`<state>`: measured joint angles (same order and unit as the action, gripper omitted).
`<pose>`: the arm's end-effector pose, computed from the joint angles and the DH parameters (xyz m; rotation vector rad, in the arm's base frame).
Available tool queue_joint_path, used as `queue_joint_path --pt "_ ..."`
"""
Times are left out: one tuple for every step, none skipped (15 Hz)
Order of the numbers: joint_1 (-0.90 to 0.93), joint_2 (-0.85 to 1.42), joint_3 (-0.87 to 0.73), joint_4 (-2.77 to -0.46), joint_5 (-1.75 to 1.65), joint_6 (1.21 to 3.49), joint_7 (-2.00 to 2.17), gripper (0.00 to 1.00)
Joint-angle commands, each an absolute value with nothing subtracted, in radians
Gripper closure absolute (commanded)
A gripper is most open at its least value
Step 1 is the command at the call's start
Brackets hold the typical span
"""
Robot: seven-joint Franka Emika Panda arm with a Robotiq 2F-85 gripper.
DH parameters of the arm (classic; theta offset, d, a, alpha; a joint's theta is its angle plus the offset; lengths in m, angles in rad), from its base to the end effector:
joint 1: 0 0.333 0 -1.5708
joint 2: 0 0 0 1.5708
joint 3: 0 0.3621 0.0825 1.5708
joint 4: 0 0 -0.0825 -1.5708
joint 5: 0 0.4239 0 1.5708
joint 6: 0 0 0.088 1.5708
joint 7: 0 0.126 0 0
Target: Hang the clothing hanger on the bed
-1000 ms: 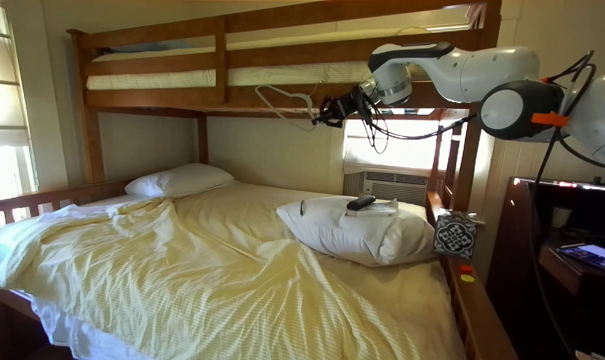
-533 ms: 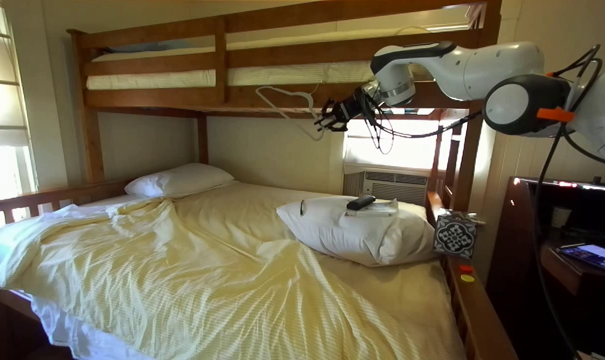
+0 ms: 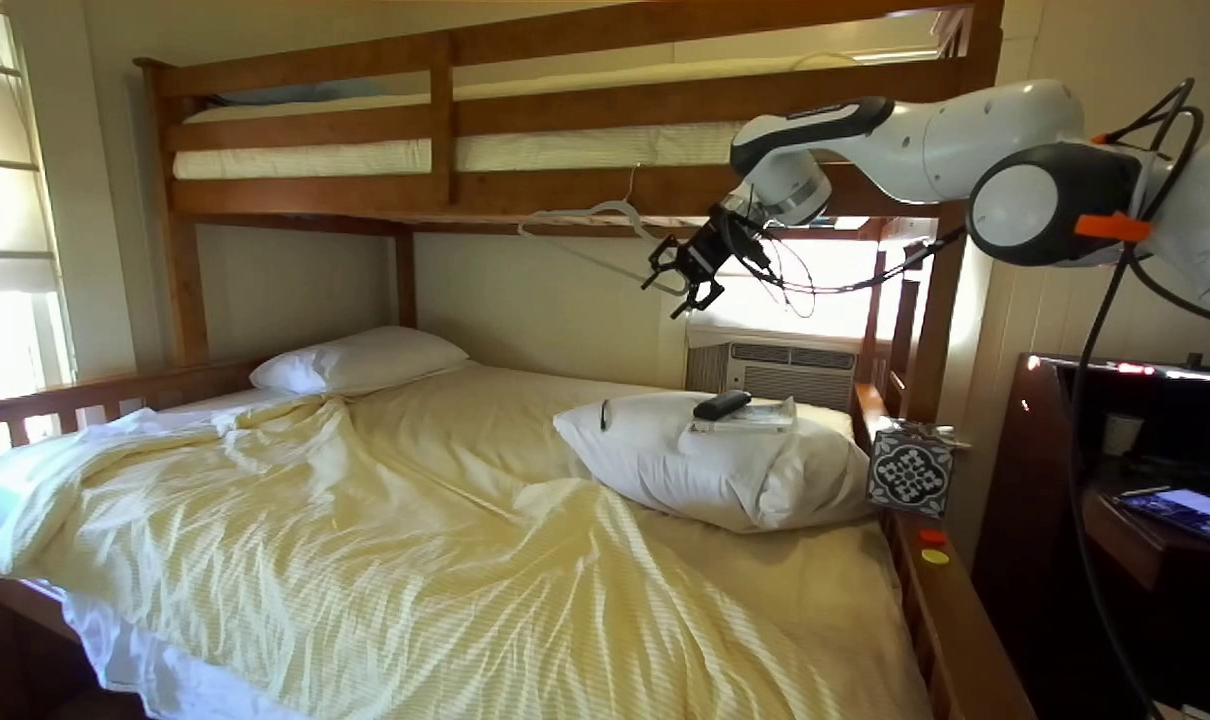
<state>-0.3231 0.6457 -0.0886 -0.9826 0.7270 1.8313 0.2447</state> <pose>0.7909 -0.2449 0.5476 -2.3008 0.9087 -0.3186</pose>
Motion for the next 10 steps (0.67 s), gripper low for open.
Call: queue_joint_path --pt "-0.268 0.527 -0.177 -1.138 0.579 1.888 0.261 0.0" --pt "-0.252 0.504 -0.2 -1.168 0.538 1.918 0.255 0.0" --pt "-0.236 0.473 -0.224 -1.2 0.49 1.932 0.253 0.0" --pt "-0.221 0.455 -0.248 -1.22 0.438 1.94 0.254 0.0" --pt "-0.21 0.434 -0.266 -1.235 0.381 1.917 0.243 0.0" --pt "-0.2 0.409 -0.279 -1.254 0.328 1.892 0.221 0.0" --pt "-0.191 0.387 -0.284 -1.272 0.284 1.864 0.198 0.0" --pt "-0.187 0.367 -0.281 -1.286 0.252 1.832 0.165 0.0" --pt "-0.181 0.347 -0.281 -1.297 0.222 1.808 0.14 0.0" --pt "-0.175 0.33 -0.281 -1.307 0.19 1.792 0.122 0.0"
